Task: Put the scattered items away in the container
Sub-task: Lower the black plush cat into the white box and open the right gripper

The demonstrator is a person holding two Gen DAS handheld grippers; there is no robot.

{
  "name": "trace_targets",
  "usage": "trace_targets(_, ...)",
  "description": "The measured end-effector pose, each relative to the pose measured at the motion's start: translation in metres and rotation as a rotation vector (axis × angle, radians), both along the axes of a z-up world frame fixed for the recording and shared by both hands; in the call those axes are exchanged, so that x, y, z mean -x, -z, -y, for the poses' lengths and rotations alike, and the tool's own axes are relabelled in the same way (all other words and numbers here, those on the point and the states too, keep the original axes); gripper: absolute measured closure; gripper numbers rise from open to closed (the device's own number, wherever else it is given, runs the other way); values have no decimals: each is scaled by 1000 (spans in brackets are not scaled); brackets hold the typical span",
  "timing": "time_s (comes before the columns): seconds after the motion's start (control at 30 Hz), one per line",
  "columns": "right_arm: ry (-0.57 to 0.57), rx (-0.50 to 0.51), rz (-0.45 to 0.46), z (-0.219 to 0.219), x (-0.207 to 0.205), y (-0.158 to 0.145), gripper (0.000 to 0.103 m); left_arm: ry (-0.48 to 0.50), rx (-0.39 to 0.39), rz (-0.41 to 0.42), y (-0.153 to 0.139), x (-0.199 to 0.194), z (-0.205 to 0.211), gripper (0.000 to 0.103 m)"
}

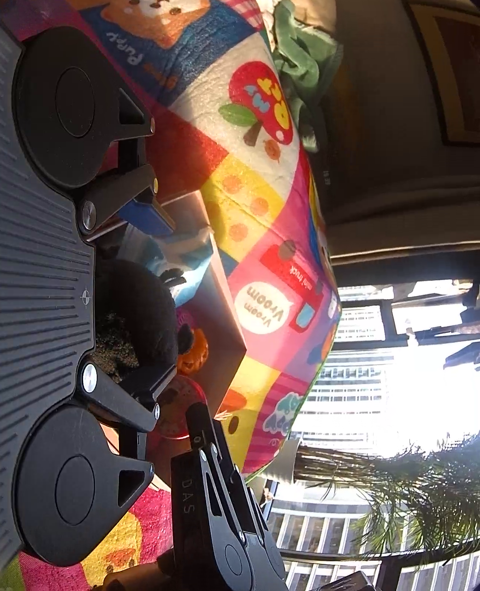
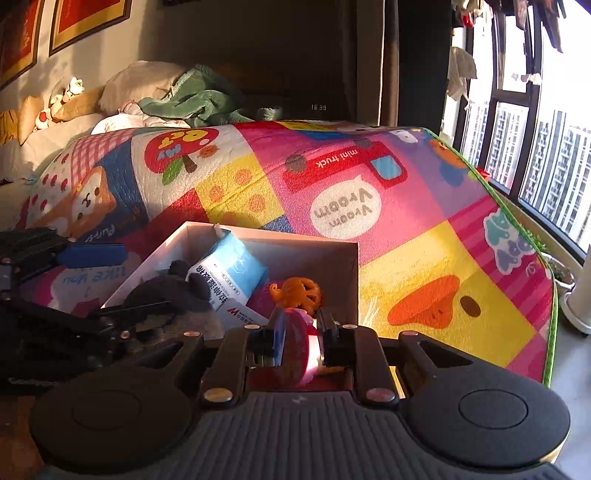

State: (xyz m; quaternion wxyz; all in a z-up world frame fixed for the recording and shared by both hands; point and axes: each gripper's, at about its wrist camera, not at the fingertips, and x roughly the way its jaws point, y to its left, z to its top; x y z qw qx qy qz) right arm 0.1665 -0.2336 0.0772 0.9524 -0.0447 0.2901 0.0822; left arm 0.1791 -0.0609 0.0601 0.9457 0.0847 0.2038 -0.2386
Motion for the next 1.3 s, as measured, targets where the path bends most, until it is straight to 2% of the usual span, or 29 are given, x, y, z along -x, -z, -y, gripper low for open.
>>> trace_targets(0.1,19,13,-43,4,-6,13,84,5,4,-5,2,-1,5,14)
trace_targets(0.2,16,5,-24,7,0,17,83,11,-16,-6,3,2,6,8)
trace_targets(0.27,7,-41,-15,12,4,11,82,13,-23,-4,2,4,3,6)
trace_targets(0.33,11,-112,1,24,6,0,74,-3,-20,10,-2,9,-2,6)
trace_targets(0.4,40,-202,20,41,7,-11,44,-32,0,36,-6,18,-13,5)
trace_targets(0.43,64,-252,26,50,6,-14,38,-47,19,37,-7,22,-21,3)
trace_targets(0.53,105,-396,-25,74,-3,-8,25,-69,88,-28,-3,32,-42,3)
trace_targets(0.6,124,-489,-88,83,-11,6,8,-65,134,-93,4,35,-51,2)
trace_targets(0.7,128,-586,-179,84,-22,29,7,-22,202,-180,17,37,-58,2)
trace_targets(0.77,110,-644,-223,80,-27,40,7,11,216,-203,22,36,-57,2)
trace_targets(0.83,96,-680,-238,74,-28,43,1,37,227,-207,24,34,-55,2)
trace_targets(0.9,103,-656,-228,64,-26,41,0,55,239,-205,24,34,-55,2)
trace_targets(1.3,10,-593,-229,-5,-44,41,0,-98,212,-159,22,29,-95,1)
